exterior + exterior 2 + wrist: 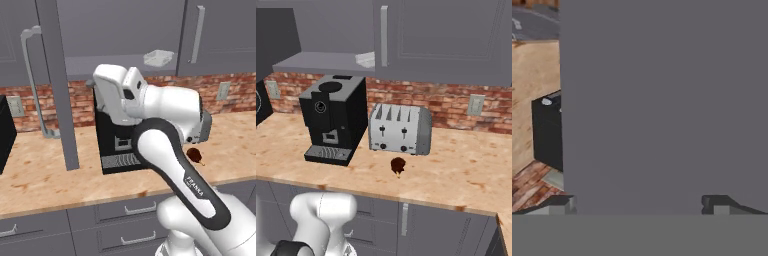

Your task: Retrieve the tupperware from the cabinet, then place the raw meat into the tupperware to avoid contamination.

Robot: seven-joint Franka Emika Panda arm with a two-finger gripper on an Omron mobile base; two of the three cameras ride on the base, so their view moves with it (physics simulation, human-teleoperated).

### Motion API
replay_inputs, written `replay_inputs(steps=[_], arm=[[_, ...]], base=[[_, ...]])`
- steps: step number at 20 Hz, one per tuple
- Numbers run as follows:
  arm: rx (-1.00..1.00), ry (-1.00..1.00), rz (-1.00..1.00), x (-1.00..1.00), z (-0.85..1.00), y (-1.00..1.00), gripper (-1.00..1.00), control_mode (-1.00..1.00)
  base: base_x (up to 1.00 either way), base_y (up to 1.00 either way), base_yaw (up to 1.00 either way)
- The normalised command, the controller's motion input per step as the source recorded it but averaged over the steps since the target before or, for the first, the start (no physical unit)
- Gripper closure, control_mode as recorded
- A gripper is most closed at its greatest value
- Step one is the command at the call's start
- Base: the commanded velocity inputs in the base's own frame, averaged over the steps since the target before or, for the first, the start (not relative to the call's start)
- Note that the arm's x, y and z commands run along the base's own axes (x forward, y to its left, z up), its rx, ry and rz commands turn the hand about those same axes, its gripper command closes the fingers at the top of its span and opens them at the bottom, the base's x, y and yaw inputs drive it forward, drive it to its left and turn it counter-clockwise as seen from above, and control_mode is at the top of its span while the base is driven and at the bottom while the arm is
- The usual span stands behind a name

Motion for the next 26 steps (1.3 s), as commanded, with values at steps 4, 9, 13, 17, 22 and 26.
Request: replay_inputs(steps=[4,9,13,17,22,26], arm=[[0.04,0.00,-0.17,-0.07,0.00,-0.47,-1.00,-1.00],[0.03,0.00,-0.21,-0.04,0.00,-0.49,-1.00,-1.00],[0.05,0.01,-0.25,-0.01,0.02,-0.45,-1.00,-1.00],[0.09,0.05,-0.28,0.00,0.11,-0.48,-1.00,-1.00],[0.14,0.10,-0.25,0.00,0.22,-0.47,-1.00,-1.00],[0.17,0.18,-0.18,0.00,0.28,-0.43,-1.00,-1.00]], base=[[0.00,0.00,0.00],[0.00,0.00,0.00],[0.00,0.00,0.00],[0.00,0.00,0.00],[0.00,0.00,0.00],[0.00,0.00,0.00]])
